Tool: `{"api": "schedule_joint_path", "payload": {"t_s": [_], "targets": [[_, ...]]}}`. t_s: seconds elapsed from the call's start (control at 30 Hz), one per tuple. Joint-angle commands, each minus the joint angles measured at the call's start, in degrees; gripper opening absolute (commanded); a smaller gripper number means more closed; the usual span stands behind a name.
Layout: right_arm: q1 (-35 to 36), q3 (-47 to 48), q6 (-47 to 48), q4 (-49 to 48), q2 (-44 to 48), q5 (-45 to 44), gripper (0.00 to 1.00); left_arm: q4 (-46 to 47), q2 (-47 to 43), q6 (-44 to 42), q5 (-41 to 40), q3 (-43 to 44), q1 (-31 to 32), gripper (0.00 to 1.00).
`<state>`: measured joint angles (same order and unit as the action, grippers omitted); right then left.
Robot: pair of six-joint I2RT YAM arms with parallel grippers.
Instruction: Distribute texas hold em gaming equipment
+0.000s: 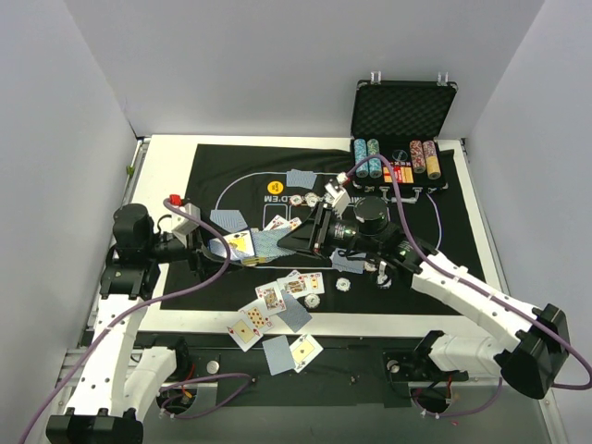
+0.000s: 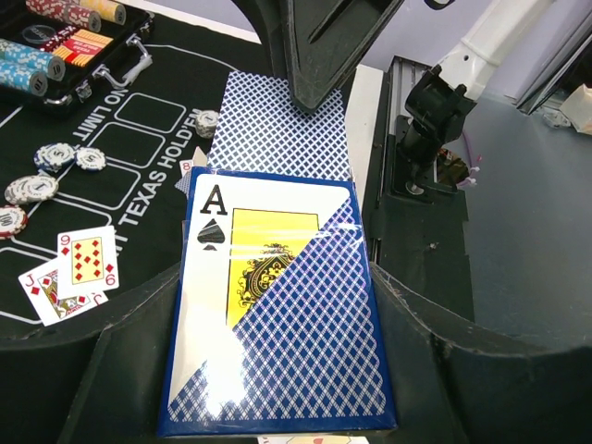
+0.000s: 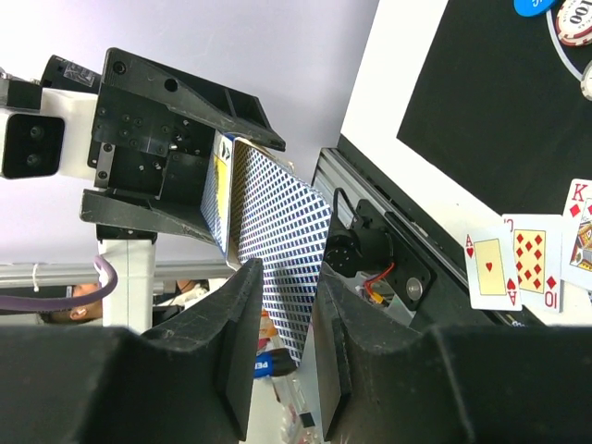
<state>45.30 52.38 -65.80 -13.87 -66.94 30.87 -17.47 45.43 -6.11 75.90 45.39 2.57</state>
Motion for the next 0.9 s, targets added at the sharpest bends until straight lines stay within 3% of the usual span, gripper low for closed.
{"api": "schedule_joint_path", "payload": {"t_s": [0.0, 0.5, 0.87], "targets": [[-0.48, 1.31, 3.47, 1.90, 2.51, -0.54, 0.24, 5.07, -0.87, 2.59, 3.29, -0.21, -0.99, 0.00], [5.15, 12.91, 11.30, 12.97, -4.52, -5.56, 0.21, 7.19, -1.13, 4.61, 5.31, -1.26, -0.99, 0.00], [5.06, 14.86, 19.13, 26.87, -2.06, -11.45, 0.18, 7.37, -1.31, 4.97, 5.66, -1.00, -1.07, 0.00]]}}
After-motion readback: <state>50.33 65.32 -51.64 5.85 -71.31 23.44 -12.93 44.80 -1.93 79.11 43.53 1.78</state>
